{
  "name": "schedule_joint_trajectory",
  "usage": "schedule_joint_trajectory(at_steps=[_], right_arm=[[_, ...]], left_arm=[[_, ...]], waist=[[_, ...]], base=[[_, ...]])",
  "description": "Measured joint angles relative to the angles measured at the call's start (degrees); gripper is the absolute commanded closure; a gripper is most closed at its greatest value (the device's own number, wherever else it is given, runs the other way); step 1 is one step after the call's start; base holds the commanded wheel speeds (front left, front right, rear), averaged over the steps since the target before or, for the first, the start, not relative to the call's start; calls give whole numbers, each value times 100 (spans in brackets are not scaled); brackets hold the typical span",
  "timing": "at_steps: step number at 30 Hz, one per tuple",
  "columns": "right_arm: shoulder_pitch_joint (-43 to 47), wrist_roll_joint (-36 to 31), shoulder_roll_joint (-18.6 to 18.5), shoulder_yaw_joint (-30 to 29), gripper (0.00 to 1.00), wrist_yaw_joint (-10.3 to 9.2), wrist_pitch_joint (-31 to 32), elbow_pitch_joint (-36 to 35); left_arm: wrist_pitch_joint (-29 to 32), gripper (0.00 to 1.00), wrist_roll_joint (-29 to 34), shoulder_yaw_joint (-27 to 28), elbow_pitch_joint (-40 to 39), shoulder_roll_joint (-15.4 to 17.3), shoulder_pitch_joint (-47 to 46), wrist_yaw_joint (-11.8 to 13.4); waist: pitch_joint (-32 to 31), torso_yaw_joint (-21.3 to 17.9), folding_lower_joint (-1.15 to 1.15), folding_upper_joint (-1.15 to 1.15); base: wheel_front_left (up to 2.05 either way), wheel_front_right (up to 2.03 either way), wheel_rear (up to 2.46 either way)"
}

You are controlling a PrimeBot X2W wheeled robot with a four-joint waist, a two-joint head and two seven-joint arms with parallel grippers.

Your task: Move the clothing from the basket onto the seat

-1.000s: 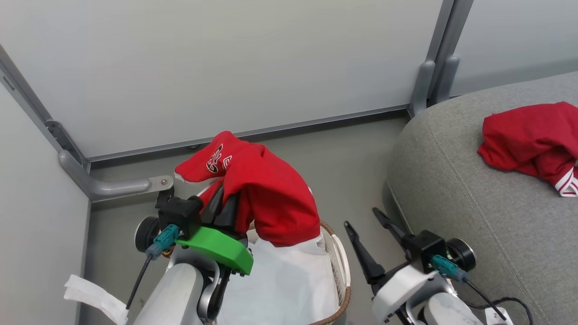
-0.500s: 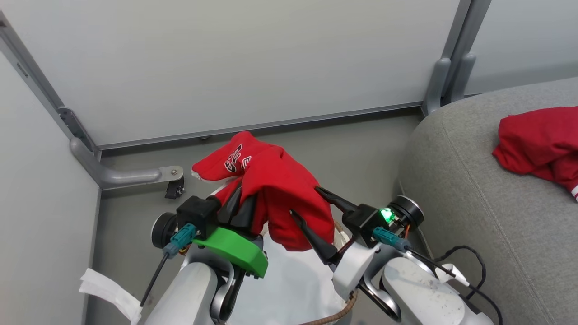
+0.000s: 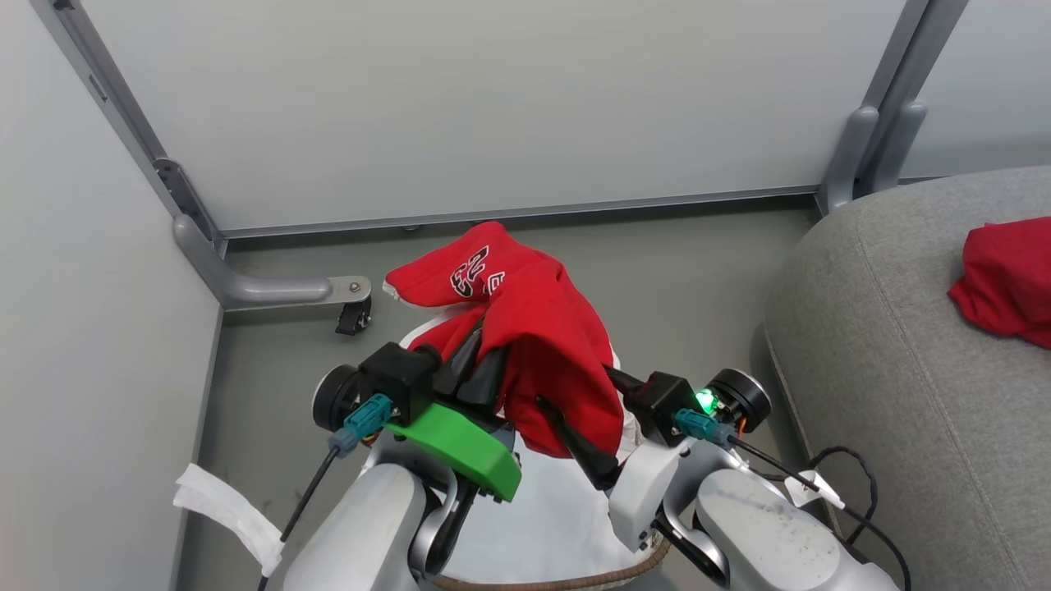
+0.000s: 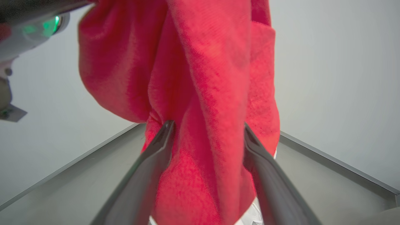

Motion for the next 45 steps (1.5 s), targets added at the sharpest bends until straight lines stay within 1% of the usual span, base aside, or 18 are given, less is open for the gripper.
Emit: schedule_joint_trajectory(at_steps=[2, 3, 4, 5, 9, 14, 29, 30, 31, 34, 37, 40, 45], right_arm=[[6, 71, 1, 55, 0, 0, 0, -3], [10, 119, 0, 90, 13, 0, 0, -3], [17, 193, 1, 136, 51, 0, 0, -4], [20, 270, 1, 203, 100, 0, 0, -7], [51, 715, 0, 487, 100, 0, 0, 69], [32, 899, 3, 595, 100, 0, 0, 92], [-13, 873, 2, 320, 100, 0, 0, -8], [-11, 857, 2, 277, 100, 0, 0, -33], [-9, 857, 1, 232, 100, 0, 0, -54], [10, 844, 5, 38, 100, 0, 0, -143], [81, 788, 5, -272, 100, 0, 0, -208], [165, 676, -4, -555, 100, 0, 1, -258], [289, 541, 1, -781, 100, -1, 1, -392]], left_arm=[[0, 100, -31, -92, -18, 1, -43, 0], [0, 100, -71, -132, -24, 0, -55, 0], [0, 100, -94, -182, -31, 0, -72, 0], [0, 100, -131, -232, -40, 0, -83, 0], [0, 100, -231, -375, -48, 0, -113, 0], [0, 100, -261, -437, -44, 0, -162, 0], [0, 100, -216, -328, -38, -1, -163, 0], [0, 80, -201, -298, -22, 0, -162, 0], [-2, 0, -189, -268, -12, -3, -163, 0], [-3, 0, -133, -193, 56, 0, -162, 0], [-3, 0, -51, -168, 147, -4, -158, -1], [-4, 0, 27, -99, 204, 1, -140, -1], [-4, 0, 108, 10, 229, 14, -75, -1]], waist=[[29, 43, 0, 0], [39, 59, 0, 0], [50, 79, 0, 0], [61, 99, 0, 0], [97, 163, 0, 0], [144, 192, 0, 0], [212, 28, 0, 0], [217, 11, 0, 0], [221, -6, 0, 0], [229, -94, 0, 0], [240, -236, 0, 0], [248, -455, 0, 0], [263, -920, 0, 0]], base=[[0, 0, 0], [0, 0, 0], [0, 0, 0], [0, 0, 0], [0, 0, 0], [0, 0, 0], [0, 0, 0], [0, 0, 0], [0, 0, 0], [0, 0, 0], [0, 0, 0], [0, 0, 0], [0, 0, 0]])
